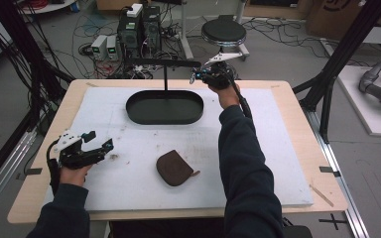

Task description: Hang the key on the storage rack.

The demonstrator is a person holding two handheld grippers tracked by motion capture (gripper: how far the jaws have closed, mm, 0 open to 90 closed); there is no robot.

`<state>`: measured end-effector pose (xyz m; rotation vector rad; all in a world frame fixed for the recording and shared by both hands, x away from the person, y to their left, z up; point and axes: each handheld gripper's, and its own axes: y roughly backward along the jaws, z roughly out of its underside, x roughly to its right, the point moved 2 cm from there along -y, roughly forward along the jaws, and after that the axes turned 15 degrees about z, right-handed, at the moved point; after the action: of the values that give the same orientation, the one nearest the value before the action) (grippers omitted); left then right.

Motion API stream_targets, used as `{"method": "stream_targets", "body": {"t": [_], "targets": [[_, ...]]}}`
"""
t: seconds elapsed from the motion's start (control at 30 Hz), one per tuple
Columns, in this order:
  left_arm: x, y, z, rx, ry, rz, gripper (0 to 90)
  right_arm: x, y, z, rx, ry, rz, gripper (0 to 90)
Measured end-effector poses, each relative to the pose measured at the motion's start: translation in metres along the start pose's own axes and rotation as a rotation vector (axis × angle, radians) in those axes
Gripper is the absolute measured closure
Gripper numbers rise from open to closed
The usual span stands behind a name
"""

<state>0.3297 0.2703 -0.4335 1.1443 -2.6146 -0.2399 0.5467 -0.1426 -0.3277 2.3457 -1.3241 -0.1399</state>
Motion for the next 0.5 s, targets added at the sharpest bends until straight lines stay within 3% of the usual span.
{"method": "stream_targets", "body": {"t": [0.17, 0.3, 0.4, 0.43, 0.5], "targets": [[0.000, -0.001, 0.000, 0.000, -0.003, 0.007, 22.6, 0.002, -0.006, 0.002, 0.008, -0.016, 0.049, 89.9], [0.002, -0.002, -0.001, 0.002, -0.011, 0.013, 22.6, 0.003, -0.011, 0.004, 0.015, -0.064, 0.099, 89.2], [0.001, -0.002, -0.001, 0.002, -0.008, 0.013, 22.6, 0.000, -0.015, 0.004, 0.007, -0.046, 0.146, 87.5], [0.001, -0.002, -0.001, 0.003, -0.008, 0.014, 22.6, -0.001, -0.016, 0.003, 0.011, -0.045, 0.174, 84.9], [0.001, -0.001, -0.001, 0.005, -0.009, 0.016, 22.6, -0.001, -0.015, 0.003, 0.020, -0.067, 0.196, 65.3]]}}
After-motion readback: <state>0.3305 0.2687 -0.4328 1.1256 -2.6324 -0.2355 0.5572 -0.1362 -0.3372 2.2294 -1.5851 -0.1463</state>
